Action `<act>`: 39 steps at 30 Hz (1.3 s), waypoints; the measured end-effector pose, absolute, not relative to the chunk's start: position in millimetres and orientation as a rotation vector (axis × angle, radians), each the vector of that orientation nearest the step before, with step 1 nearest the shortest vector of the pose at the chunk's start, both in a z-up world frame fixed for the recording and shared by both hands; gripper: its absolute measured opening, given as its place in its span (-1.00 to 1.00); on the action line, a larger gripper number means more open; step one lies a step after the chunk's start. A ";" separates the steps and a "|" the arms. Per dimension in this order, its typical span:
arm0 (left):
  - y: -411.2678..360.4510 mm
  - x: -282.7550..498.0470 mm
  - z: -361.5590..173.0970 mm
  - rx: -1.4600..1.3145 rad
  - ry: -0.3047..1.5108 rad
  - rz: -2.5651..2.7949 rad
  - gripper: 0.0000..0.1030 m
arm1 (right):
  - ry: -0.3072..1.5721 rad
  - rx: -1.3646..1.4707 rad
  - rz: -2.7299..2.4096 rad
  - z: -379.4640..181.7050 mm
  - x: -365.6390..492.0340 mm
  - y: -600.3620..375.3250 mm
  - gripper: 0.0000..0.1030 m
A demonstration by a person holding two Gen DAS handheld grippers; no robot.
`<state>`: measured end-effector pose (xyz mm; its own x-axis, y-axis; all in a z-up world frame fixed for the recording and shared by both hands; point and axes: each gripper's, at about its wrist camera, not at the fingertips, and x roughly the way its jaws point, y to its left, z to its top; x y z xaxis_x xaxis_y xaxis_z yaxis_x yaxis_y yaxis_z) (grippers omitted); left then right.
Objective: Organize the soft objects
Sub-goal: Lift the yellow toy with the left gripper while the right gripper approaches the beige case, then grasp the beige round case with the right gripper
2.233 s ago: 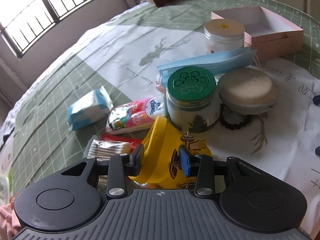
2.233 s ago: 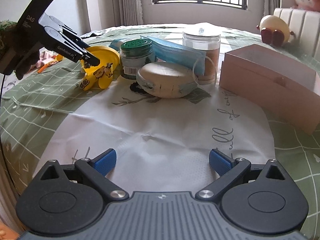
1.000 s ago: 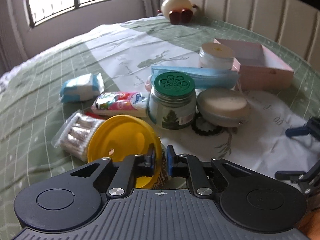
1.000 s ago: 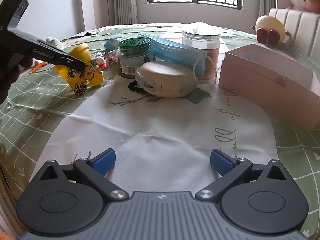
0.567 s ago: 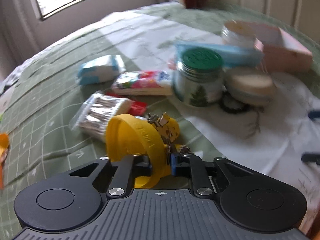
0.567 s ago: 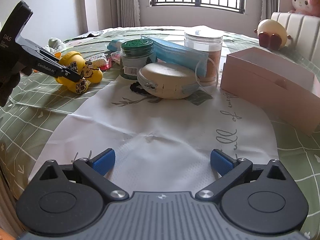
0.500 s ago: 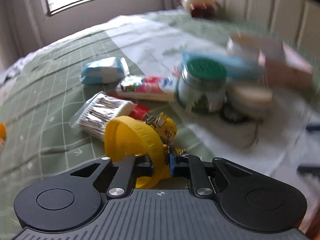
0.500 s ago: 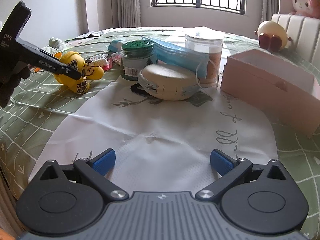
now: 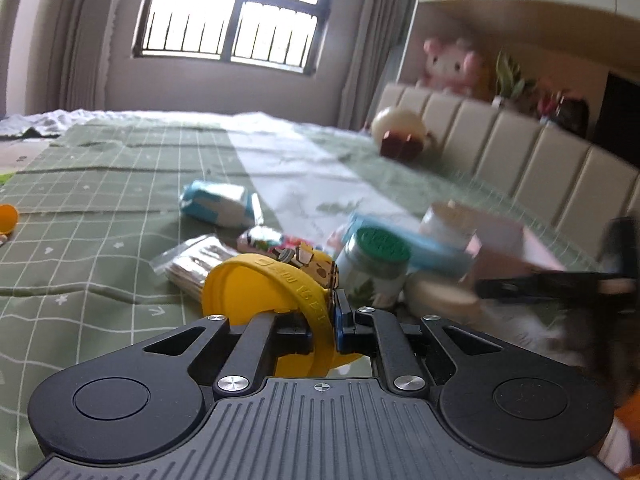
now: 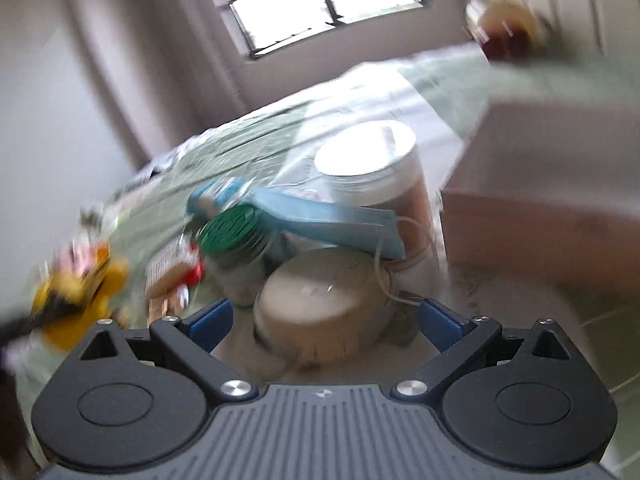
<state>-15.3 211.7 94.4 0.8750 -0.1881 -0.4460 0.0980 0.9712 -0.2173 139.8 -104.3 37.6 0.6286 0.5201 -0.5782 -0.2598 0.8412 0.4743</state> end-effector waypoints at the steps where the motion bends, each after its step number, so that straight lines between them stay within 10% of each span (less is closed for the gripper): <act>1: 213.9 -19.8 95.9 -0.206 0.470 -0.154 -0.78 | 0.799 0.396 0.437 29.5 148.1 -104.0 0.94; 5: 219.0 -33.3 97.4 -0.239 0.440 -0.156 -0.78 | 0.846 0.416 0.403 9.3 159.9 -95.1 0.93; 9: 221.2 -39.1 94.2 -0.265 0.438 -0.152 -0.78 | 0.838 0.274 0.509 18.0 138.1 -76.7 0.57; 12: 217.5 -41.2 93.1 -0.275 0.441 -0.163 -0.78 | 0.796 0.230 0.551 33.3 115.1 -86.7 -0.11; 17: 193.7 -43.1 96.0 -0.251 0.456 -0.239 -0.78 | 0.772 0.213 0.555 62.7 84.5 -122.2 -0.31; 26: 136.6 -41.0 80.9 -0.246 0.521 -0.396 -0.77 | 0.766 0.152 0.633 69.7 36.3 -162.2 -0.29; 39: 123.1 -38.6 48.4 -0.292 0.617 -0.425 -0.77 | 0.887 0.481 0.630 6.2 89.1 -159.9 0.42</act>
